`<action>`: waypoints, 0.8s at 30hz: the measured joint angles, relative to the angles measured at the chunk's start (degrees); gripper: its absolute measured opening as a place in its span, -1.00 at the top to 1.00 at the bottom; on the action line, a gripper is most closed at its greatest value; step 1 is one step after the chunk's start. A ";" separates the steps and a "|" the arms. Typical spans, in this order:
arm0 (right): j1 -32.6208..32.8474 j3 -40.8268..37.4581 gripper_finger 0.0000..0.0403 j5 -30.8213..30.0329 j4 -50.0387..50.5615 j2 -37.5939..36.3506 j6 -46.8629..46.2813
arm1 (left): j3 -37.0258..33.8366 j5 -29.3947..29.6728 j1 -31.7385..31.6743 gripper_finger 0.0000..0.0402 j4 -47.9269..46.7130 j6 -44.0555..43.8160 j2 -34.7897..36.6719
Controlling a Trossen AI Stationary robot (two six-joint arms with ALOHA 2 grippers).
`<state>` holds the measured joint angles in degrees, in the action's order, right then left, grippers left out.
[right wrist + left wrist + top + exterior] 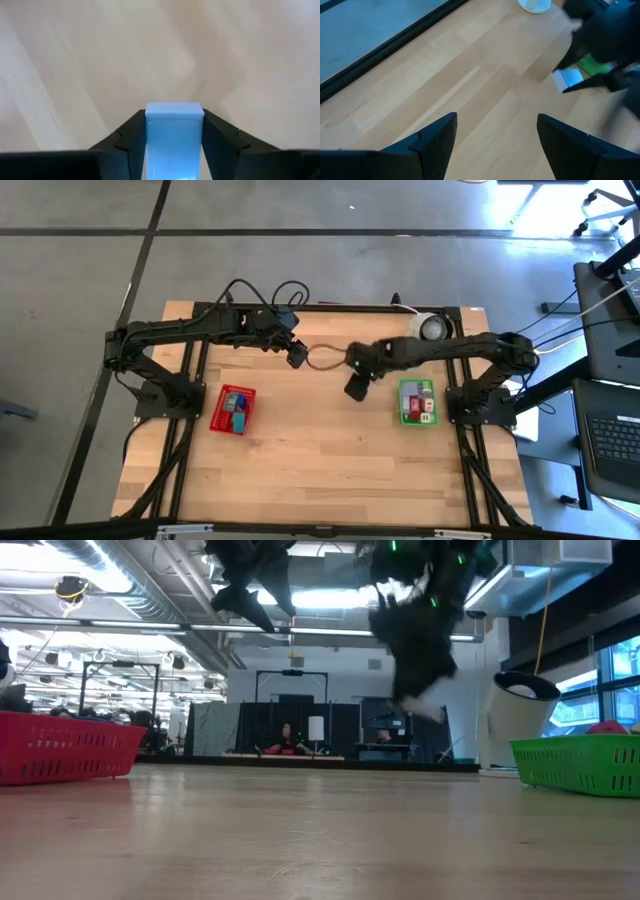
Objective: Pick & Place Office items
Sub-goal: Put the white digital timer into the orange basket
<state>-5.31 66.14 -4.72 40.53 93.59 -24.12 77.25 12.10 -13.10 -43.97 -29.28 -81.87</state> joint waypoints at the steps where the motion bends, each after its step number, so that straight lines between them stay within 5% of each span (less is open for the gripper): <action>1: -0.26 1.55 0.24 -0.89 0.00 -0.60 0.62 | 0.00 0.00 0.00 -0.35 0.00 0.00 0.00; 8: -1.54 11.98 0.24 -8.16 -1.02 -4.81 4.68 | 0.00 0.44 0.00 -0.35 -0.55 0.00 0.00; 14: -1.52 15.79 0.24 -11.36 -12.46 -9.32 9.72 | 0.00 1.98 0.00 -0.35 -0.40 1.07 0.00; 24: -1.51 15.83 0.24 -11.96 -32.48 -12.12 16.46 | 0.00 17.96 2.96 -0.35 11.22 15.02 0.83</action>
<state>-6.82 81.97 -16.68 8.05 81.47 -7.66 77.25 30.06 -10.14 -32.75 -14.26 -81.03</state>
